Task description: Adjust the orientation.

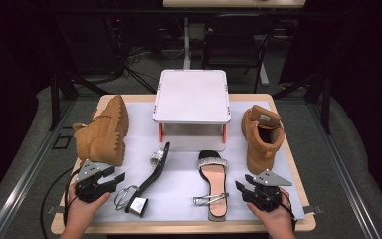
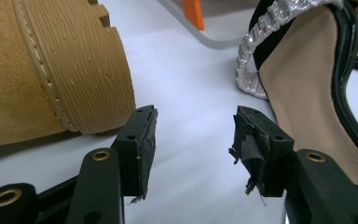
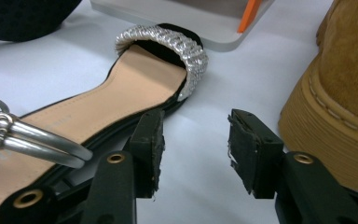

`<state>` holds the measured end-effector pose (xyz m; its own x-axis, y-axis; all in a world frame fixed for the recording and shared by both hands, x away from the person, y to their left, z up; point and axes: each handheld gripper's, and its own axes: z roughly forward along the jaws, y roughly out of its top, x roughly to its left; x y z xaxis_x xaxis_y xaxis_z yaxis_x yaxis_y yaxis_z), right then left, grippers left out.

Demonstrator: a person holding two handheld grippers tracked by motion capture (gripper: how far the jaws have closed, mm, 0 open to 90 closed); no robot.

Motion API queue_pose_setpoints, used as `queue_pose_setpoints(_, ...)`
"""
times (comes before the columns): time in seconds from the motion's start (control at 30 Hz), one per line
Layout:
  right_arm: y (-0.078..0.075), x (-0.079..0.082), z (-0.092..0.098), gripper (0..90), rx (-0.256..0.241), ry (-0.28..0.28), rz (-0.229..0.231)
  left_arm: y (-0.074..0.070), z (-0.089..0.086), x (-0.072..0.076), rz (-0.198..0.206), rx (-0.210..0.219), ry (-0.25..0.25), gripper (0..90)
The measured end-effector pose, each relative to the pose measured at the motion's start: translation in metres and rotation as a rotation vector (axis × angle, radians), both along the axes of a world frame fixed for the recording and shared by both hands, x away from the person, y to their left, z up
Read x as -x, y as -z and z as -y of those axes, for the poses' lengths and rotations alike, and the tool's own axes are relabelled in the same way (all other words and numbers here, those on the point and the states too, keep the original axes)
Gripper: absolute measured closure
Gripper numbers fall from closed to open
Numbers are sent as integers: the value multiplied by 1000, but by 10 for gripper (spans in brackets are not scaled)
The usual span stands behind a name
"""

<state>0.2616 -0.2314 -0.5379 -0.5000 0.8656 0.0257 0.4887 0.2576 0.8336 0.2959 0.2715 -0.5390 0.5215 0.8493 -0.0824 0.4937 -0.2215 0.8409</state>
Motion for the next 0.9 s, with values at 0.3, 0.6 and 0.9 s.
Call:
queue_pose_setpoints(0.3, 4, -6, 10, 567, -51, 13, -106, 4, -3, 2, -54, -35, 8, 450)
queue_pose_setpoints(0.6, 4, -6, 13, 594, -55, 34, -101, 5, -6, -1, -95, -1, -24, 443)
queue_pose_setpoints(0.9, 9, -9, 20, 546, -47, 71, -130, 4, -7, 1, -96, 31, -21, 439)
